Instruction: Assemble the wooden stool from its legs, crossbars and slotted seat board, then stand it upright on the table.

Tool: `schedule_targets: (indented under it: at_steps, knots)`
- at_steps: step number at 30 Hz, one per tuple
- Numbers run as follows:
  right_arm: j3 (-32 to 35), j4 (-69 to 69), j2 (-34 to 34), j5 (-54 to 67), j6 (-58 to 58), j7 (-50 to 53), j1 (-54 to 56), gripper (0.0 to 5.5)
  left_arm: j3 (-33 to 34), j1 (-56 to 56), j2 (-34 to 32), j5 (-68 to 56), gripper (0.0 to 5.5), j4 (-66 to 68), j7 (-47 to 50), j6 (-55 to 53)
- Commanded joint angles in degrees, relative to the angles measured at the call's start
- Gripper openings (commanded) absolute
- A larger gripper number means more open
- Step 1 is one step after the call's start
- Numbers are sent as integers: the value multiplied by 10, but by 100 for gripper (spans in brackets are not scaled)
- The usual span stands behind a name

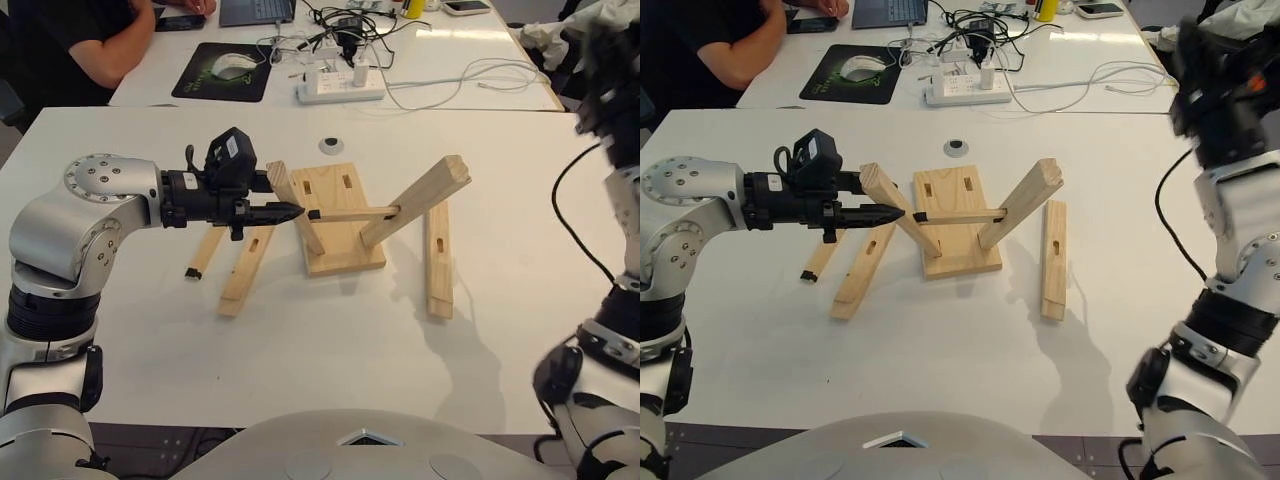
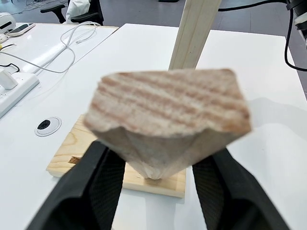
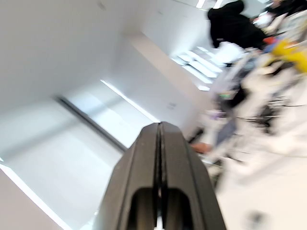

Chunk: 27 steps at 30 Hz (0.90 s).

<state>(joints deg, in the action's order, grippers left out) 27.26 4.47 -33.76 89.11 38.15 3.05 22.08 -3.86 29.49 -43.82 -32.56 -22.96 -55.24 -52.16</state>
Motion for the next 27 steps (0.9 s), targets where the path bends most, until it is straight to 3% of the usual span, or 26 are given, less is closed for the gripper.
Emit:
schedule_targets:
  at_steps: [1,6,17,25,27]
  knots:
    - [-93,77,8,-129,19,-30,-69,0,-1,-19,-19,0,203,8,6,-18]
    - [-118,147,37,-174,24,3,-89,0,1,-33,-24,-3,203,2,12,-19]
    - [-97,158,44,-218,33,42,-81,0,5,-36,-30,-14,203,-5,25,-25]
    - [-251,313,88,-138,115,46,-76,0,-35,23,7,-24,203,-5,32,-40]
    - [-264,315,84,-155,122,58,-75,0,-46,39,22,-30,203,-13,36,-50]
